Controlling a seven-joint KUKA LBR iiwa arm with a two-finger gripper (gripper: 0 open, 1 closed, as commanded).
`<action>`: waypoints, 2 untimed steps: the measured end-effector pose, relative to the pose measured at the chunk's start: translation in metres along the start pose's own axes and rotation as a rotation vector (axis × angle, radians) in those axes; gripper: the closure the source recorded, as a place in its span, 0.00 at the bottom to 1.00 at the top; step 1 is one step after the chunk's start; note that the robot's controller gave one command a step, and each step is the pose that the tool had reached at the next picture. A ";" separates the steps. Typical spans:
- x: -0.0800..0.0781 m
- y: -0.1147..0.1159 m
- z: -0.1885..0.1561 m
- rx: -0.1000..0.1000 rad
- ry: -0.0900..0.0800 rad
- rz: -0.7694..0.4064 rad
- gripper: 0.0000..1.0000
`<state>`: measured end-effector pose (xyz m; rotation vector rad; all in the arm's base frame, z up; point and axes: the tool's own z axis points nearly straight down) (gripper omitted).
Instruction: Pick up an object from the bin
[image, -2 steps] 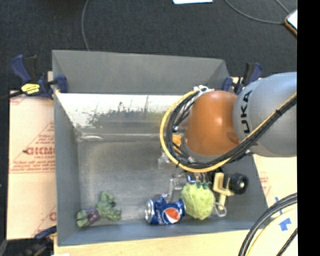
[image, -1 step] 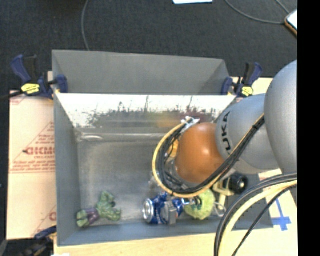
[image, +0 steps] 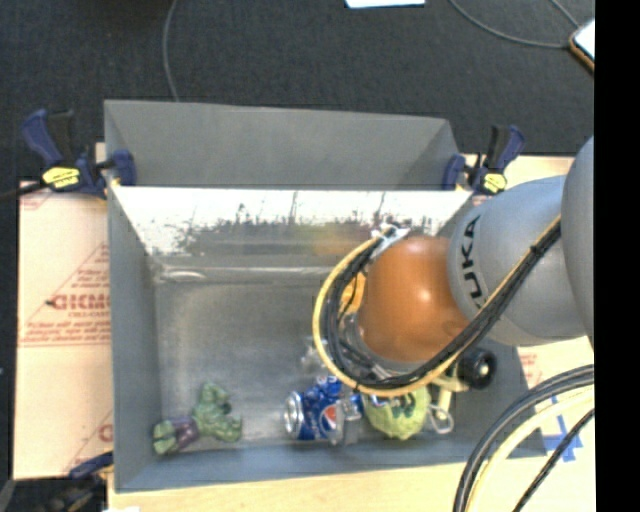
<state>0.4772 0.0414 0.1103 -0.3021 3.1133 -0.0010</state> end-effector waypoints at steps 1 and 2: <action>-0.012 -0.020 0.010 -0.001 0.003 0.111 0.00; -0.018 -0.010 0.040 0.000 -0.001 0.005 0.00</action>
Offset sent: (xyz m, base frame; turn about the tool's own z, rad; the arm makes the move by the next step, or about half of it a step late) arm 0.0193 -0.0053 -0.0403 0.0017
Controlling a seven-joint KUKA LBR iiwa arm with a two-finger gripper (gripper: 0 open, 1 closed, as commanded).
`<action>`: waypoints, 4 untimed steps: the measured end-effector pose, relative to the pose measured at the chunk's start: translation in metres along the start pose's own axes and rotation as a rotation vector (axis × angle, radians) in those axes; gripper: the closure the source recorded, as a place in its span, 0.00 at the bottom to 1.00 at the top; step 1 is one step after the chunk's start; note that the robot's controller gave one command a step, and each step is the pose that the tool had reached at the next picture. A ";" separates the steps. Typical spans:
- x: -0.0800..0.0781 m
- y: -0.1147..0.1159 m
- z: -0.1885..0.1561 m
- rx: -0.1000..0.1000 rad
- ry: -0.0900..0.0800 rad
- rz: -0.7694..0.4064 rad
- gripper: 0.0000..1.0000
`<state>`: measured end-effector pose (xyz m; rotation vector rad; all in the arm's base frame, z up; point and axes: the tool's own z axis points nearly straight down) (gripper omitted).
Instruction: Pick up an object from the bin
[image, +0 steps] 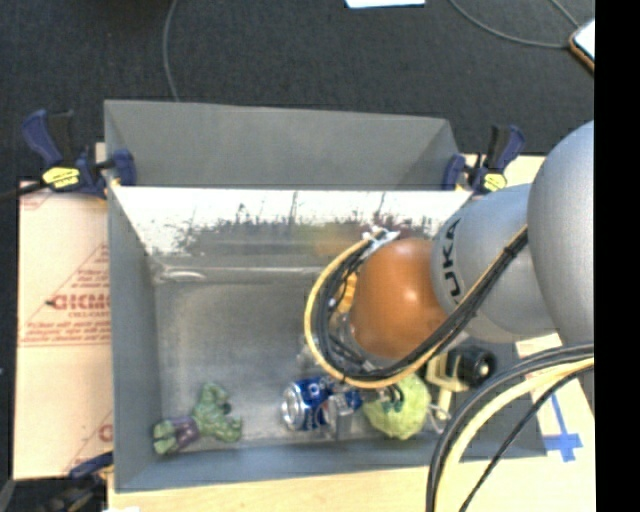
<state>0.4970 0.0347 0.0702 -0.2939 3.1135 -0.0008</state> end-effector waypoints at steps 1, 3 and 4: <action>-0.007 0.018 -0.002 -0.002 0.001 0.062 1.00; -0.004 0.018 -0.024 -0.002 0.011 0.062 1.00; -0.007 0.017 -0.056 -0.001 0.002 0.063 1.00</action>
Offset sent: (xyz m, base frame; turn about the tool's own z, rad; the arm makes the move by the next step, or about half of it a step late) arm 0.0000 0.0000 0.0000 0.0000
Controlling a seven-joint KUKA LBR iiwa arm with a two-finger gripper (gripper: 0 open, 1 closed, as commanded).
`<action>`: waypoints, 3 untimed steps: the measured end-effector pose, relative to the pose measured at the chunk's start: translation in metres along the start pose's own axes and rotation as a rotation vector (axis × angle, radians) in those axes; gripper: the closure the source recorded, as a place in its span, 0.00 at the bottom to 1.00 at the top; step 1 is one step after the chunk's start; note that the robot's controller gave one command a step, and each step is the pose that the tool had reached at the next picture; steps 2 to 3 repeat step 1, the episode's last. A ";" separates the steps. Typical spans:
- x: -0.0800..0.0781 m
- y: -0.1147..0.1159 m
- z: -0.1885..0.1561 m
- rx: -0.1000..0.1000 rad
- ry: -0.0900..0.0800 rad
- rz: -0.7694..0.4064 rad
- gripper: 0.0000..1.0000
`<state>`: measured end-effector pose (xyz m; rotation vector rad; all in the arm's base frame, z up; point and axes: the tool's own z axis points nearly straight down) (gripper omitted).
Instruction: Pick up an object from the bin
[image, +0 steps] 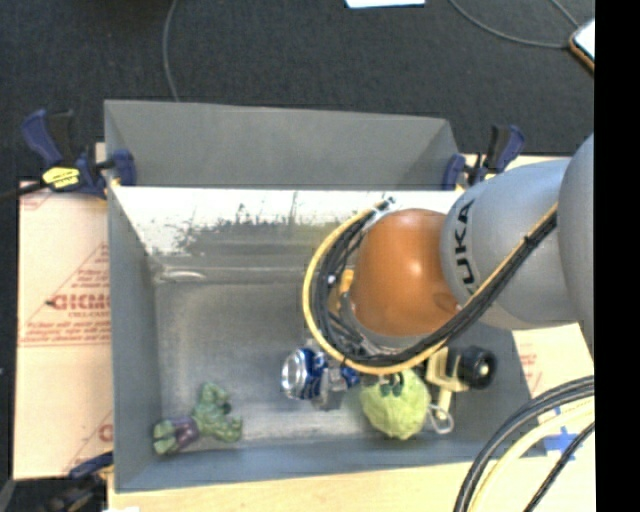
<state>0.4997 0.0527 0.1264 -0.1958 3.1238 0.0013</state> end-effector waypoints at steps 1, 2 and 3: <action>-0.001 0.000 -0.018 0.001 -0.004 0.001 1.00; -0.001 0.000 -0.018 0.001 -0.004 0.001 1.00; -0.001 0.000 -0.018 0.001 -0.004 0.001 1.00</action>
Offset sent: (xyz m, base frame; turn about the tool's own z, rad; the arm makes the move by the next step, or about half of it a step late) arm 0.0011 -0.0002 0.0255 0.0005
